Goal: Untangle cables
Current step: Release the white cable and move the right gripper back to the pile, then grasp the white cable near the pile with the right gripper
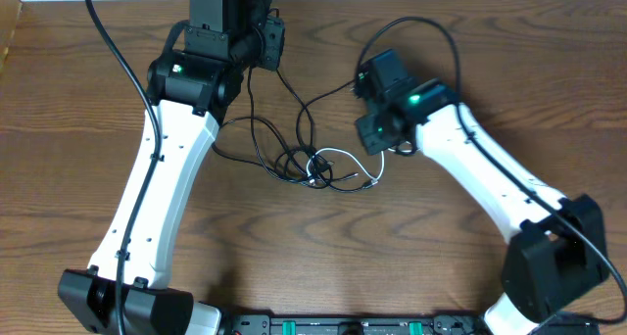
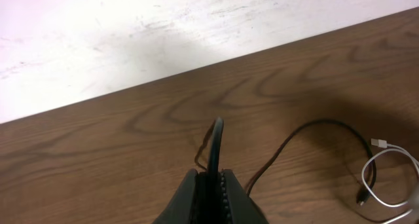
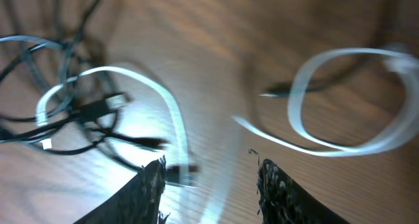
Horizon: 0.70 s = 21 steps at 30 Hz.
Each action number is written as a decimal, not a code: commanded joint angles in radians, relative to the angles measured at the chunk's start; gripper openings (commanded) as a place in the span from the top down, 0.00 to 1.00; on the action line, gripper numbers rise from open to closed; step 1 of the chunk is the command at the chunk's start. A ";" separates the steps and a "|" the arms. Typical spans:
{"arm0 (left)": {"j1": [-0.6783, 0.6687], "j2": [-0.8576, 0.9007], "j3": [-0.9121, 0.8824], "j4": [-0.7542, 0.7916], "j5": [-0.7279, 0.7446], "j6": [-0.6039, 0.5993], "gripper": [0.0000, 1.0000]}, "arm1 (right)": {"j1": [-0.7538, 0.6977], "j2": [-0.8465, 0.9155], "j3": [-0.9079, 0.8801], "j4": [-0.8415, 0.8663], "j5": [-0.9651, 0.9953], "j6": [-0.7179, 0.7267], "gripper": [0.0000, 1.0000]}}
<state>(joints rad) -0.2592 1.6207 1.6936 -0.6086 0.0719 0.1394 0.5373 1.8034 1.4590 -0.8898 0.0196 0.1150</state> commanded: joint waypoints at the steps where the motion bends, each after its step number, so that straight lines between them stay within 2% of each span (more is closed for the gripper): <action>1: 0.000 -0.024 0.004 0.004 -0.013 0.024 0.93 | 0.051 0.047 0.013 0.018 -0.053 0.029 0.58; 8: 0.000 -0.024 0.004 0.005 -0.013 0.025 0.93 | 0.092 0.099 0.012 0.016 -0.087 0.079 0.57; 17: 0.000 -0.024 0.004 0.004 -0.012 0.025 0.93 | 0.095 0.131 0.011 0.007 -0.086 0.076 0.57; 21: 0.000 -0.024 0.004 0.004 -0.013 0.025 0.92 | 0.092 0.132 0.011 -0.019 -0.013 0.121 0.58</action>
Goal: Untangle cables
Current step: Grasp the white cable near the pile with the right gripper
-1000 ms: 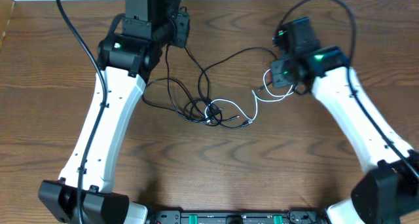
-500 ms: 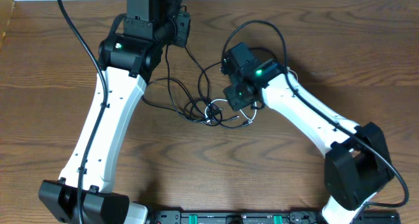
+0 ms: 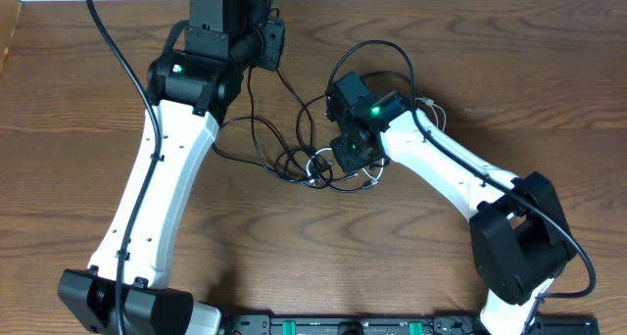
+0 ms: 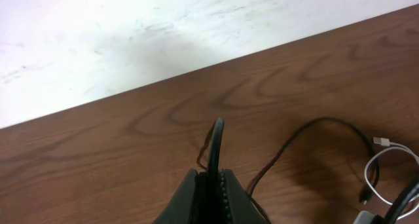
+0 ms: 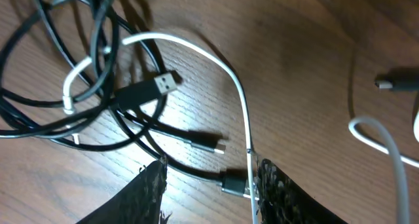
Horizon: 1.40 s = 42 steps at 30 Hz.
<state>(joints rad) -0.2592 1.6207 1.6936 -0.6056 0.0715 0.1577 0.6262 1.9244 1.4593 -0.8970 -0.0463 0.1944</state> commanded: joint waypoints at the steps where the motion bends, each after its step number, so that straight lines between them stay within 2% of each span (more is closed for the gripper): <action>1: 0.000 -0.024 0.004 0.001 -0.012 0.006 0.93 | 0.003 0.011 0.010 -0.015 0.062 0.039 0.58; 10: 0.000 -0.024 0.004 0.001 -0.012 0.006 0.93 | 0.003 0.011 0.010 -0.038 0.162 0.035 0.58; 18: 0.000 -0.024 0.004 0.001 -0.012 0.006 0.92 | 0.003 0.011 0.017 0.045 0.207 -0.060 0.59; 29: 0.000 -0.024 0.004 0.002 -0.012 0.019 0.92 | -0.005 0.011 0.125 0.024 0.310 -0.096 0.59; 42: 0.001 -0.024 0.004 0.002 -0.012 0.033 0.93 | -0.022 0.011 0.164 -0.147 0.339 0.036 0.64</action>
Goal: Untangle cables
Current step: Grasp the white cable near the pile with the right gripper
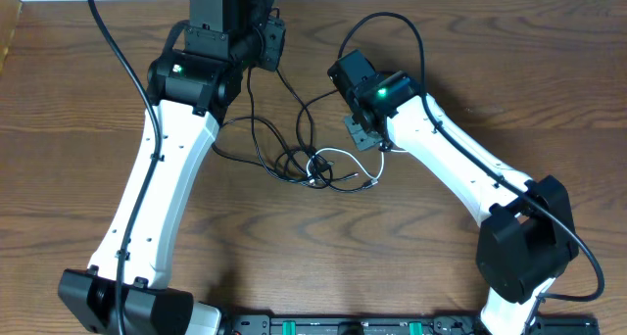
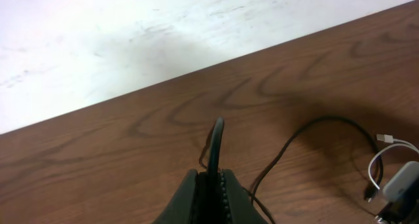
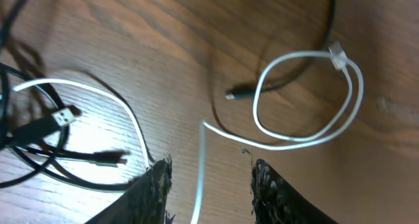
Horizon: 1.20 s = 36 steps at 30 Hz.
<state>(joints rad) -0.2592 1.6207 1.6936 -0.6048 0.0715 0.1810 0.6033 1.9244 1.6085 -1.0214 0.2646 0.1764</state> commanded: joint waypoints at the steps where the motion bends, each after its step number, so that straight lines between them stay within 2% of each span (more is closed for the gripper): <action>1: 0.001 -0.024 0.004 0.002 -0.012 0.010 0.93 | 0.001 0.011 0.014 -0.034 0.022 0.056 0.64; 19: 0.001 -0.024 0.004 0.007 -0.012 0.010 0.92 | 0.027 0.011 0.007 -0.113 -0.091 0.192 0.64; 31: 0.001 -0.024 0.004 0.007 -0.012 0.010 0.93 | 0.029 0.011 -0.095 -0.066 -0.093 0.232 0.65; 34: 0.001 -0.024 0.004 0.007 -0.012 0.010 0.93 | 0.029 0.011 -0.113 -0.047 -0.103 0.234 0.68; 36: 0.001 -0.024 0.004 0.008 -0.012 0.010 0.93 | 0.029 0.011 -0.115 -0.037 -0.112 0.234 0.79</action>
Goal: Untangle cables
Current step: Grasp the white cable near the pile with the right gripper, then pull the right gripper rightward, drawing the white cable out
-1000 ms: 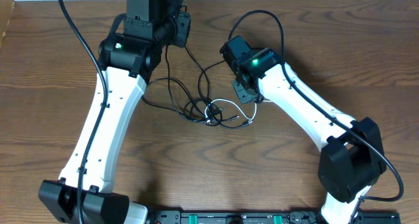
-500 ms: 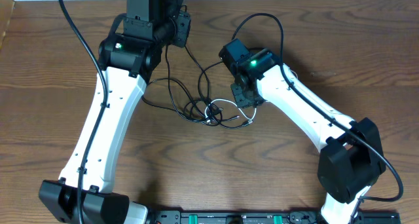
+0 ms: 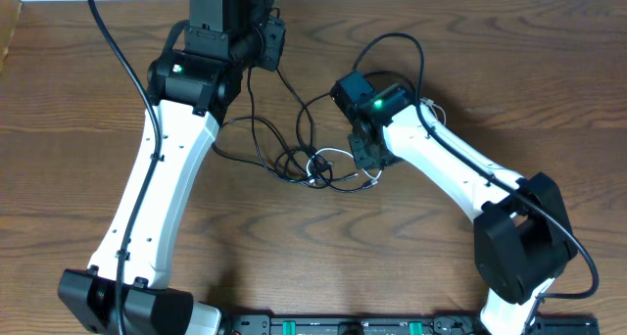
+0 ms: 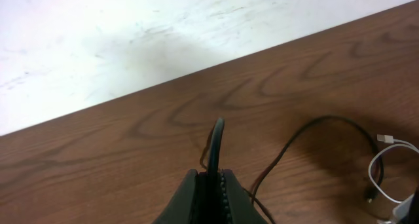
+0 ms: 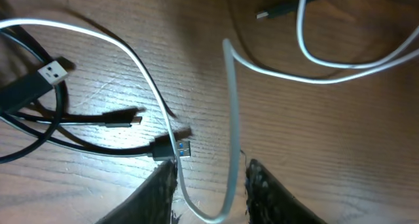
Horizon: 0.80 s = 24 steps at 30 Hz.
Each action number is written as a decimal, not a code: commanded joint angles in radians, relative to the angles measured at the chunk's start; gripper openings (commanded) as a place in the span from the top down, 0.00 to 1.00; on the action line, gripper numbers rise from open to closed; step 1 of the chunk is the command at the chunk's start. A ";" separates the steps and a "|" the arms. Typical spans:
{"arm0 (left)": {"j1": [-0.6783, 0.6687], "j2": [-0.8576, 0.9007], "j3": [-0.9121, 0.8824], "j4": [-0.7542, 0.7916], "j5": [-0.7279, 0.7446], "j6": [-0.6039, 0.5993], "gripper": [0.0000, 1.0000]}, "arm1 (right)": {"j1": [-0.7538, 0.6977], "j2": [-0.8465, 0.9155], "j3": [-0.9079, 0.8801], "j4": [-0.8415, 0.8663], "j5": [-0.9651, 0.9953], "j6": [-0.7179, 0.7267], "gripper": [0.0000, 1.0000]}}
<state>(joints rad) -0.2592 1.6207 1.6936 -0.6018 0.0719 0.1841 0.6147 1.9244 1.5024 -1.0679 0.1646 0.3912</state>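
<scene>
A knot of black cables (image 3: 294,162) lies mid-table with a white cable (image 3: 338,156) threaded through it. My left gripper (image 3: 257,36) sits at the table's far edge, shut on a black cable (image 4: 217,137) that rises from its fingers (image 4: 230,191). My right gripper (image 3: 367,149) is low over the right side of the knot and open. In the right wrist view a bend of the white cable (image 5: 230,119) lies between its fingers (image 5: 262,191), next to a black USB plug (image 5: 171,149) with a blue insert.
A white cable loop with its plug (image 4: 386,140) and a black cable arc (image 3: 392,43) lie right of the knot. Another black plug (image 5: 275,13) rests near the white loop. The white wall (image 4: 131,34) borders the table's far edge.
My right gripper has come down from the far right side of the knot to just above the USB plugs, with the white cable's bend now between its fingers. The left gripper has not moved.
The left gripper stayed shut on its black cable throughout. My right gripper stood right of the knot, then low over the plugs, then farther back and higher with the white cable trailing between its fingers. Now it is low at the plugs again.
</scene>
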 commanded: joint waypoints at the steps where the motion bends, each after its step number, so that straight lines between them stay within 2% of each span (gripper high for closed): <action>1: 0.001 -0.024 0.004 0.004 -0.012 0.006 0.93 | 0.015 0.011 -0.009 0.014 -0.018 0.019 0.80; 3: 0.001 -0.024 0.004 0.004 -0.012 0.006 0.93 | 0.014 0.011 -0.009 0.021 -0.019 0.019 0.83; 5: 0.001 -0.024 0.004 0.004 -0.012 0.006 0.93 | 0.015 0.011 -0.010 0.021 -0.022 0.019 0.96; 6: 0.001 -0.024 0.004 0.004 -0.012 0.006 0.92 | 0.015 0.011 -0.011 0.021 -0.022 0.019 0.99; 12: 0.001 -0.024 0.004 0.004 -0.012 0.007 0.93 | 0.015 0.006 -0.010 0.066 -0.009 0.020 0.99; 17: 0.001 -0.024 0.004 0.004 -0.013 0.018 0.92 | -0.007 -0.012 -0.002 0.077 0.139 0.053 0.99; 24: 0.001 -0.024 0.004 0.003 -0.035 0.025 0.93 | -0.119 -0.055 0.047 0.003 0.227 0.056 0.99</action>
<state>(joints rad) -0.2592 1.6207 1.6936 -0.6018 0.0689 0.1890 0.5602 1.9232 1.5055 -1.0458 0.2951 0.4244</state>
